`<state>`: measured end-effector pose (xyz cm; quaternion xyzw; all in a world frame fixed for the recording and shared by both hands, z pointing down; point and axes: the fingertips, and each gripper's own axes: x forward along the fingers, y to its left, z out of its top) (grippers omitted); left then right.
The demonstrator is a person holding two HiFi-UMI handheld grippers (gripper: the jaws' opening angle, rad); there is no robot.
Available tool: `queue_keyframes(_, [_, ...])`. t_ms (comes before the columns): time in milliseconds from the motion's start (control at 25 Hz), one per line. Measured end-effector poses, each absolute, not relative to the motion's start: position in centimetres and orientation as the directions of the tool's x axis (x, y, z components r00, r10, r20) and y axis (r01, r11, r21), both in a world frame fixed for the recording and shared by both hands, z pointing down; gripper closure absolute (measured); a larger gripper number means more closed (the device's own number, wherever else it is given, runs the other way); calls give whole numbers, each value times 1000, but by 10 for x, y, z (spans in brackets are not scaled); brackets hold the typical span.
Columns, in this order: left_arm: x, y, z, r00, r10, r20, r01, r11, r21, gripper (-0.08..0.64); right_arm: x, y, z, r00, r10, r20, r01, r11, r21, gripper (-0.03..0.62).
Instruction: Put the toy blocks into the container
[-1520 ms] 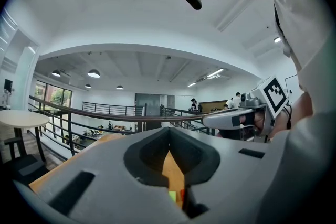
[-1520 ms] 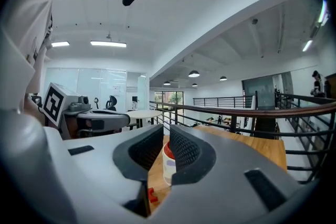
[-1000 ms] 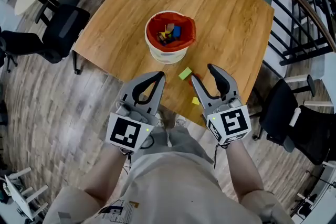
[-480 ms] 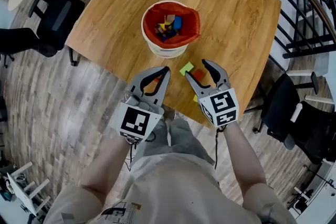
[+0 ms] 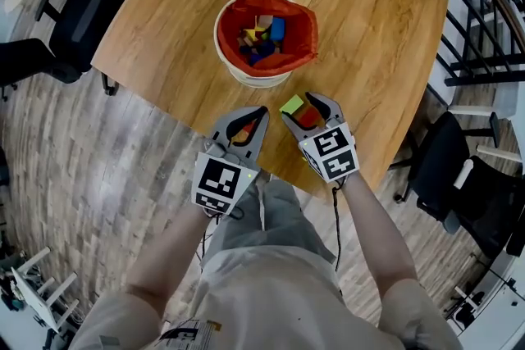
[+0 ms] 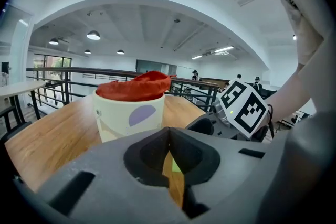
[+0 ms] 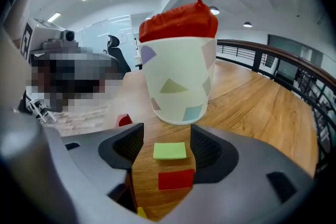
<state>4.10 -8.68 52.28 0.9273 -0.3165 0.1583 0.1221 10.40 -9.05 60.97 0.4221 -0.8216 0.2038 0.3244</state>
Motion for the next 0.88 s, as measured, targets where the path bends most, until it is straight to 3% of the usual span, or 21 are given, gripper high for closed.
queue_keyframes(480, [45, -103, 582, 717, -525, 459, -659, -725, 200, 548, 106, -88, 673, -346, -400, 849, -793, 608, -36, 324])
queue_keyframes(880, [43, -110, 592, 717, -515, 469, -658, -721, 215, 548, 104, -88, 688, -309, -337, 889, -773, 634, -28, 324])
